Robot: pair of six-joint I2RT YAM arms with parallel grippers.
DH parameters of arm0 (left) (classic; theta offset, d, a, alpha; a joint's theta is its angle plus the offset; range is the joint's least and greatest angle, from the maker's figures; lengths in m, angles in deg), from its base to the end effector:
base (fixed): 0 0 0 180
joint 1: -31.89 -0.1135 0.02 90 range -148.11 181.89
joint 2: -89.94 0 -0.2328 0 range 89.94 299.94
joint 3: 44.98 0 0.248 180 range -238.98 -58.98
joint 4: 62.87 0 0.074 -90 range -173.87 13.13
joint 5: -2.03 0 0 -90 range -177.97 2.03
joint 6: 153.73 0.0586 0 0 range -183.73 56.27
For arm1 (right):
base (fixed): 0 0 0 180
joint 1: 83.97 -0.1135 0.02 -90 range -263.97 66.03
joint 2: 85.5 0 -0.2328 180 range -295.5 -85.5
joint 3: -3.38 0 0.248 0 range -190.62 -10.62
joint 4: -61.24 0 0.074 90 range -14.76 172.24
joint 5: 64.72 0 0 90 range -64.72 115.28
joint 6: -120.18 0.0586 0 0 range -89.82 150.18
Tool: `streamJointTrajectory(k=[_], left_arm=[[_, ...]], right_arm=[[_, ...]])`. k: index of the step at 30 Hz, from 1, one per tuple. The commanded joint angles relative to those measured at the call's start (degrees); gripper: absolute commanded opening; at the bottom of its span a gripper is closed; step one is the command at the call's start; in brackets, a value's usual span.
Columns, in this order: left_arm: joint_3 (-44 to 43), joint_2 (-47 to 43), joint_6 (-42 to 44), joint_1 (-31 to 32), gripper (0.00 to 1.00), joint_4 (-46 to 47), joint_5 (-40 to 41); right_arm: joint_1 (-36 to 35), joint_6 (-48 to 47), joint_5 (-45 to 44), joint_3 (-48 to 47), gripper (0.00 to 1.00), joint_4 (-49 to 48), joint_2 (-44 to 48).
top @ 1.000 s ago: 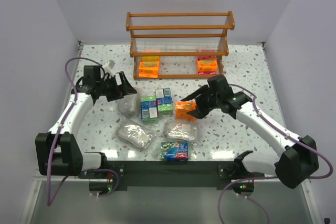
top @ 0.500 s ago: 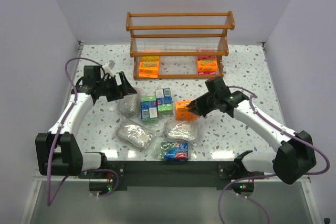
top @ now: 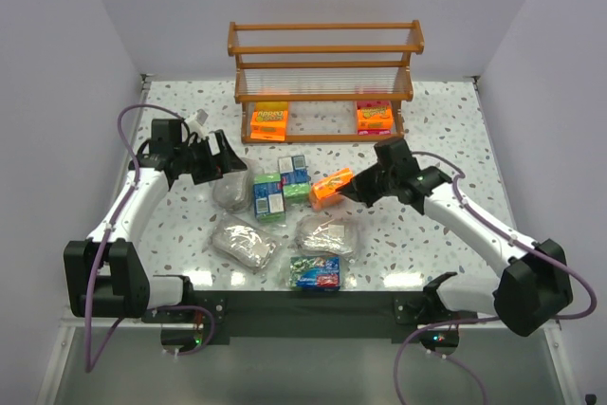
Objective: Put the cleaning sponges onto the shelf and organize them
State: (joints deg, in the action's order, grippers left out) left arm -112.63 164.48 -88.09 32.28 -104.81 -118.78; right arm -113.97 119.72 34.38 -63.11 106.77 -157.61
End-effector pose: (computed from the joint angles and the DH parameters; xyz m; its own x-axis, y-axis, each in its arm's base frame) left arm 0.2858 -0.0320 0.2145 -0.8272 -0.3486 -0.4407 0.0020 0.7824 -0.6228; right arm 0.2361 0.1470 0.2081 -0.5850 0.8024 0.1181 0.6698 0.3958 0.6283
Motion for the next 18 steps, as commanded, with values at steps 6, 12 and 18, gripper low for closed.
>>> streamJointTrajectory(k=[6,12,18], left_arm=[[-2.25,-1.33,1.51,-0.03,0.94,-0.36,0.13],[-2.69,-1.59,1.60,-0.03,0.94,-1.06,0.66],[-2.34,-1.33,1.16,-0.03,0.94,-0.71,0.57]], right_arm=[[3.19,-1.20,1.88,-0.77,0.00,-14.92,2.43],[6.70,-6.30,2.49,-8.50,0.00,-5.89,-0.83],[7.59,-5.43,1.01,-5.18,0.00,-17.93,-0.39]])
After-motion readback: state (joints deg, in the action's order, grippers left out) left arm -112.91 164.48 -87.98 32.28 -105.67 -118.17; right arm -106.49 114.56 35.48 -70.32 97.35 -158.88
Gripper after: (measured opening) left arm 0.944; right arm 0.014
